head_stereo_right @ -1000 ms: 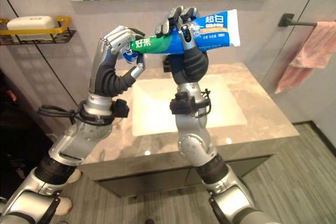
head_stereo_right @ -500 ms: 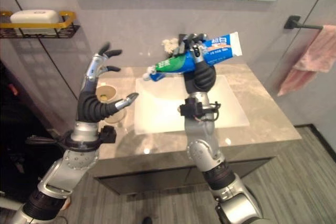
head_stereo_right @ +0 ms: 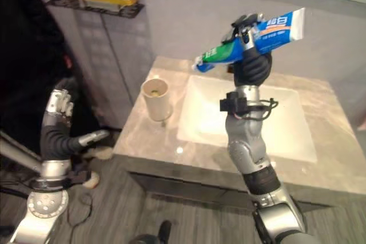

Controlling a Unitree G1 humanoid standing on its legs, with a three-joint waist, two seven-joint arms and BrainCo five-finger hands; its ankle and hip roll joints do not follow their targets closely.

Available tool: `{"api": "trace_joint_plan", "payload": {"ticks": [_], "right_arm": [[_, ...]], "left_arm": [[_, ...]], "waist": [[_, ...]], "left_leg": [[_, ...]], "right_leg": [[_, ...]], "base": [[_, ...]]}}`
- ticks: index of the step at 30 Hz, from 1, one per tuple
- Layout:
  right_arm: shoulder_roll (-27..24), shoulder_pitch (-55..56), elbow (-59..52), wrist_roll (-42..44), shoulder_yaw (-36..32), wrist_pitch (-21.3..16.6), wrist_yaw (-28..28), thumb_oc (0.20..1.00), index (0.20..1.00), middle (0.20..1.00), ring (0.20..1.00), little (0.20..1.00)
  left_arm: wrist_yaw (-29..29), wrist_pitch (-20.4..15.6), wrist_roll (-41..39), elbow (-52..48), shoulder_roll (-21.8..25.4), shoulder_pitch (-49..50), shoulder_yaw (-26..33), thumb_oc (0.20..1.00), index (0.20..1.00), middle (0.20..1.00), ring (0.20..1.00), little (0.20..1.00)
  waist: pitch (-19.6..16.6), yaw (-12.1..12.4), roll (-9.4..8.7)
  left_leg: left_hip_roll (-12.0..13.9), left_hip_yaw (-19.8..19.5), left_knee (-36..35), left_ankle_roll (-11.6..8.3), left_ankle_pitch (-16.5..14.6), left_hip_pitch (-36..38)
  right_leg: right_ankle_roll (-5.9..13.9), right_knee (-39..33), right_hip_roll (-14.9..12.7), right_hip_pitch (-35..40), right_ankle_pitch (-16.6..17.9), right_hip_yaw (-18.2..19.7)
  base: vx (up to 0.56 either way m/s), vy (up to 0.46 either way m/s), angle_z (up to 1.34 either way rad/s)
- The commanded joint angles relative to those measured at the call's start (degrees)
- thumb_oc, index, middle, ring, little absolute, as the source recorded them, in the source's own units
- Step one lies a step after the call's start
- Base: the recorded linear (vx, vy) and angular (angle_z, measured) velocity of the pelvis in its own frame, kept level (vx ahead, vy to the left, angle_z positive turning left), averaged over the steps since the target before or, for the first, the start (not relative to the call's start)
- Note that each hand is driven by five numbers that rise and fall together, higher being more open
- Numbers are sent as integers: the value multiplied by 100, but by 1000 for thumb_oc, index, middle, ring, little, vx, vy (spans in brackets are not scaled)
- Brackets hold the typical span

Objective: Put brush and paste in cup on sink, flatten towel.

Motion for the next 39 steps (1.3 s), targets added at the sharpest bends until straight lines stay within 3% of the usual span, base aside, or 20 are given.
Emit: {"api": "trace_joint_plan", "payload": {"ticks": [1,6,8,10,14,24,29,39], "right_arm": [[-153,-291,-410,-387,-171,-169,53,200,200,200,200,200],[-439,-120,-490,-504,-282,-89,101,200,200,200,200,200],[-614,-69,-446,-496,-294,-27,168,200,200,200,200,200],[-675,-52,-426,-467,-281,-5,214,200,200,200,200,200],[-959,-2,-273,-471,-58,221,378,200,200,200,200,200],[-1477,-256,-98,-633,317,535,537,200,200,200,200,200],[-1817,-364,-57,-679,501,668,654,200,200,200,200,200],[-1703,-827,263,-706,764,659,546,200,200,200,200,200]], "left_arm": [[-27,-229,-140,148,341,269,99,1000,1000,1000,1000,1000],[-186,-12,-400,1036,223,653,211,1000,1000,1000,1000,1000],[-308,252,-402,2015,121,813,154,1000,1000,1000,1000,1000],[-367,284,-390,2197,109,833,128,1000,1000,1000,1000,1000],[-575,608,-374,3545,-208,895,-127,1000,1000,1000,1000,1000],[-875,800,-409,4299,-509,905,-471,1000,1000,1000,1000,1000],[-972,777,-201,4090,-445,841,-736,1000,1000,1000,1000,1000],[-999,703,251,3890,-127,711,-1125,1000,1000,1000,1000,1000]], "waist": [[-379,123,-251],[-324,323,-309],[-293,436,-344],[-283,456,-344],[-236,497,-379],[-180,399,-465],[-148,290,-520],[-102,205,-532]], "left_leg": [[340,96,28,-247,-200,73],[275,-135,28,-251,-141,-44],[255,-218,28,-248,-109,-96],[249,-238,28,-245,-105,-107],[247,-232,28,-227,-87,-146],[250,-203,28,-203,-97,-227],[258,-152,28,-207,-109,-232],[289,-98,28,-220,-113,-259]], "right_leg": [[604,10,-702,-234,608,-164],[612,2,-714,-198,586,-418],[628,-5,-726,-181,578,-525],[632,-6,-729,-176,573,-555],[646,-8,-730,-190,579,-577],[671,1,-744,-280,608,-558],[671,3,-746,-310,616,-524],[670,16,-745,-382,636,-465]], "base": [[1,-13,53],[5,-15,33],[21,-1,21],[14,1,11],[9,12,18],[-2,11,-2],[-6,11,-1],[-9,3,-7]]}}
